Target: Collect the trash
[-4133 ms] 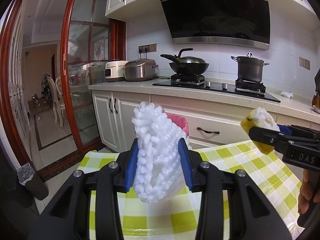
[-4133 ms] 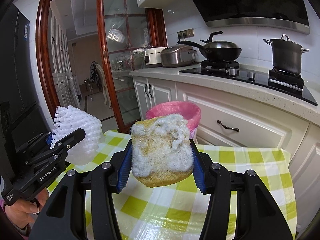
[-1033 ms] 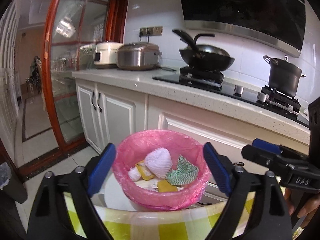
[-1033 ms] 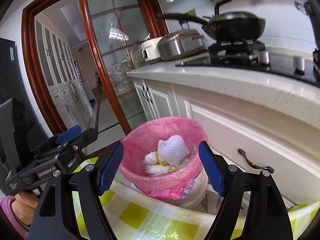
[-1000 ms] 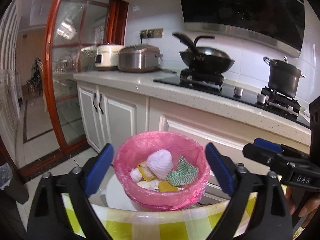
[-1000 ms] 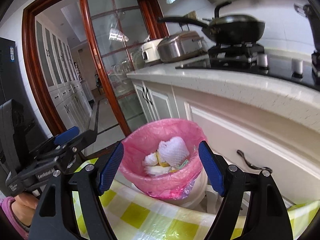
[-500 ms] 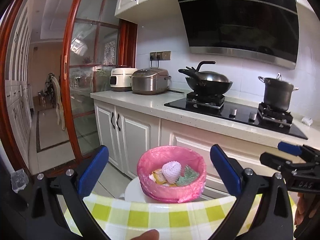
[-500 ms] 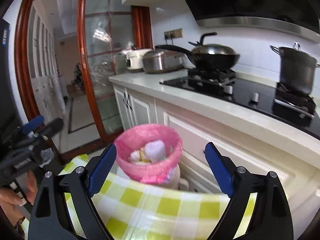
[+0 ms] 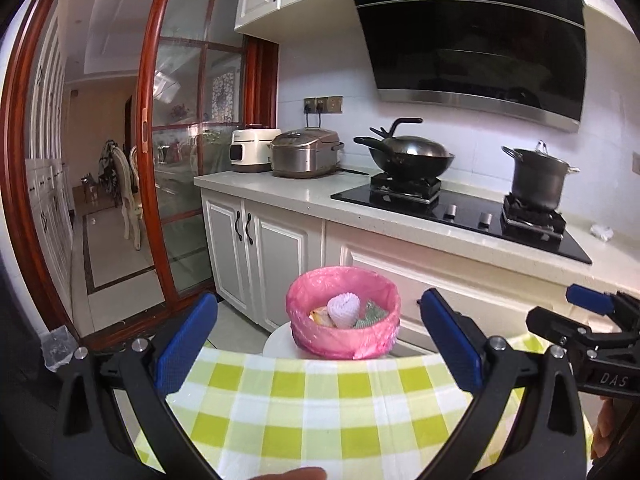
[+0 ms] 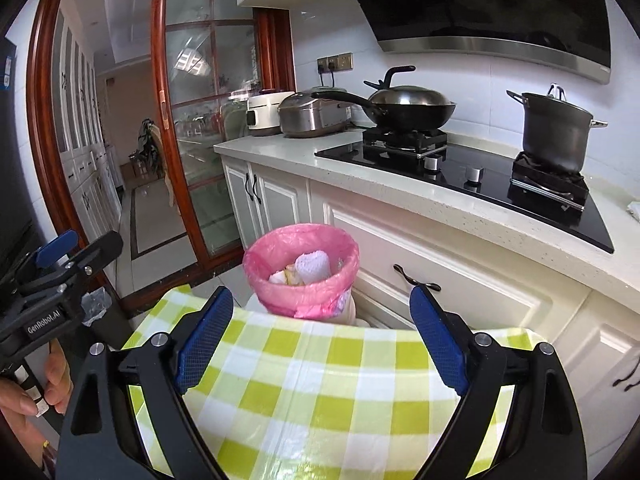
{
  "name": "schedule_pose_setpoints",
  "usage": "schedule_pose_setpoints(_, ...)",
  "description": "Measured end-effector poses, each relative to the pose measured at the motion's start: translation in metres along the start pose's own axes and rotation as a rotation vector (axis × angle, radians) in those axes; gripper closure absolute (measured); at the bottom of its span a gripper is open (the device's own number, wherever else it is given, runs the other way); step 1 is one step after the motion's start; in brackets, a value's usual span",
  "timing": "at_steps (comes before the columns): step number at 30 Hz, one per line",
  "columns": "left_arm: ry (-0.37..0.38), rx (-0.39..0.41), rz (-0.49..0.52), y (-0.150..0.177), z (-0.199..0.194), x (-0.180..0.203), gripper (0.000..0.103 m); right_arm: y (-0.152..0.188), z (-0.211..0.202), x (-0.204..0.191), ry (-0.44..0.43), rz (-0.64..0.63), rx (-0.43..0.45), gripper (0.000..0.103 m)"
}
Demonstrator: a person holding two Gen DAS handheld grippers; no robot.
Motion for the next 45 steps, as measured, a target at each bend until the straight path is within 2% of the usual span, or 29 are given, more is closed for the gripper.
schedule_pose_setpoints(10,0.010,-0.021,0.008,0.015,-0.027,0.015,0.005,0.018,-0.035,0.000,0.010,-0.007,0.002,0.018)
schedule_pose_setpoints(24,0.034,-0.030,0.000,0.024,-0.050,0.026,0.005,0.033,-0.058,0.007,0.019,-0.014,0.005,0.018)
schedule_pose_setpoints(45,0.041,-0.043,-0.012,0.029,-0.051,0.030,0.005,0.037,-0.061,0.010,0.023,-0.011,0.005,0.018)
Point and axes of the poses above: each gripper's, at about its wrist camera, not at the fingertips, and z roughly the way its jaws point, x to its right, y to its underside, the point moved 6 cm from there along z, roughly the way its jaws point, and after that the axes turned 14 degrees about y, right-handed, at the moved point
